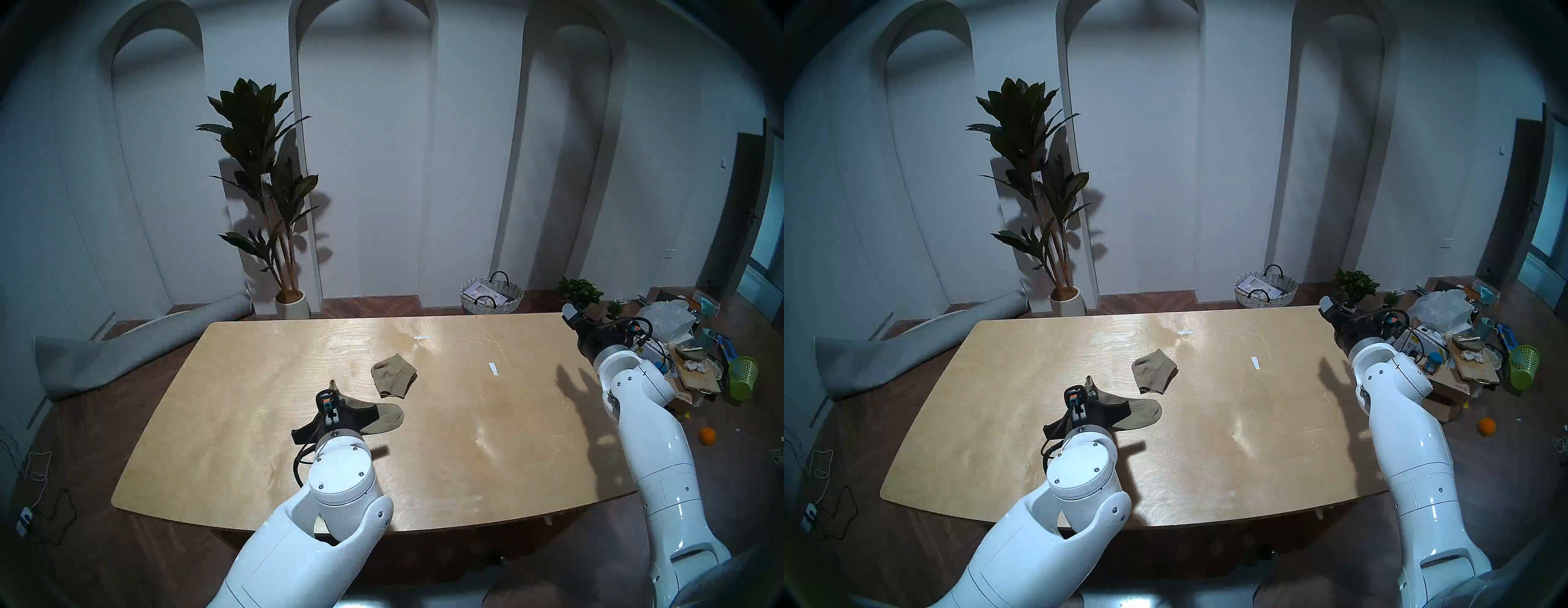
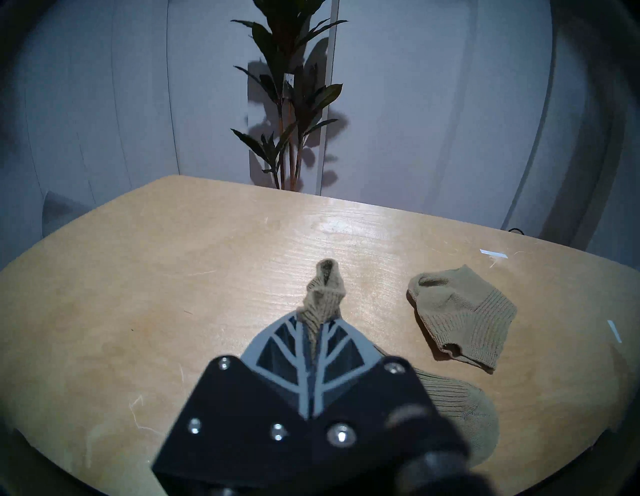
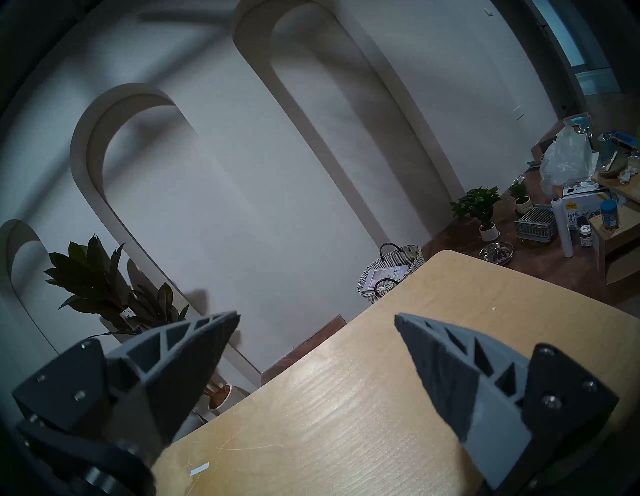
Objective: Fold socks in half once and place them neatly on the table
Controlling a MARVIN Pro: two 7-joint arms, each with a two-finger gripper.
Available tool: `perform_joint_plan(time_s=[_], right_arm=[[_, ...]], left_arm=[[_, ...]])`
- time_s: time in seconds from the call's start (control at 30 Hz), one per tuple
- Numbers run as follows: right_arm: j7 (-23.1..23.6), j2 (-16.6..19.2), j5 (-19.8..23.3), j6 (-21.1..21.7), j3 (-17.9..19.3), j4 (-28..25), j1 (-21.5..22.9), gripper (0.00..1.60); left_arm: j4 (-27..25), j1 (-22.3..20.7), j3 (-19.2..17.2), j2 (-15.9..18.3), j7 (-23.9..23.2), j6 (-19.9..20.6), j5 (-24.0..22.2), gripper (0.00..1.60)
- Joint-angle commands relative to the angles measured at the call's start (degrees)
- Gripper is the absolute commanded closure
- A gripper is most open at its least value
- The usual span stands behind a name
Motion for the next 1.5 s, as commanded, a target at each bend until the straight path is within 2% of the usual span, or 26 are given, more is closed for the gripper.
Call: perform_joint_plan(time_s=[0.0, 0.2, 0.4, 0.6, 0.7, 1.13, 1.47], right_arm=[[0.61, -0.22, 0.01, -0.64, -0.35, 0.34, 2.19, 0.00], [0.88, -0.48, -0.24, -0.81, -0.67, 1.46, 2.93, 0.00], [1.07, -0.69, -0.46, -0.99, -0.82, 2.34, 3.50, 0.00], [1.57, -0.91, -0.51, -1.27, -0.82, 3.06, 3.93, 0.00], [1.76, -0.88, -0.60, -1.41, -0.76, 3.35, 3.94, 0.00], [2.46, -0.84, -0.63, -1.70, -0.38, 4.18, 4.02, 0.00], [3.43, -0.31, -0.56, -1.77, 0.32, 5.85, 4.58, 0.00]], left_arm=[[3.49, -4.81, 3.32, -1.59, 2.57, 3.24, 5.13, 1.60], [6.18, -6.69, 5.15, -2.37, 3.80, 4.82, 7.33, 1.60], [4.84, -7.62, 6.21, -2.41, 3.09, 5.88, 7.25, 1.60], [6.12, -8.99, 8.25, -2.35, 2.19, 9.81, 7.28, 1.60], [7.88, -9.48, 8.60, -2.70, 1.99, 10.05, 7.42, 1.60], [8.32, -10.60, 11.24, -2.91, 0.54, 11.33, 6.73, 1.60], [11.09, -12.71, 14.02, -3.40, -0.35, 13.03, 5.87, 1.60]])
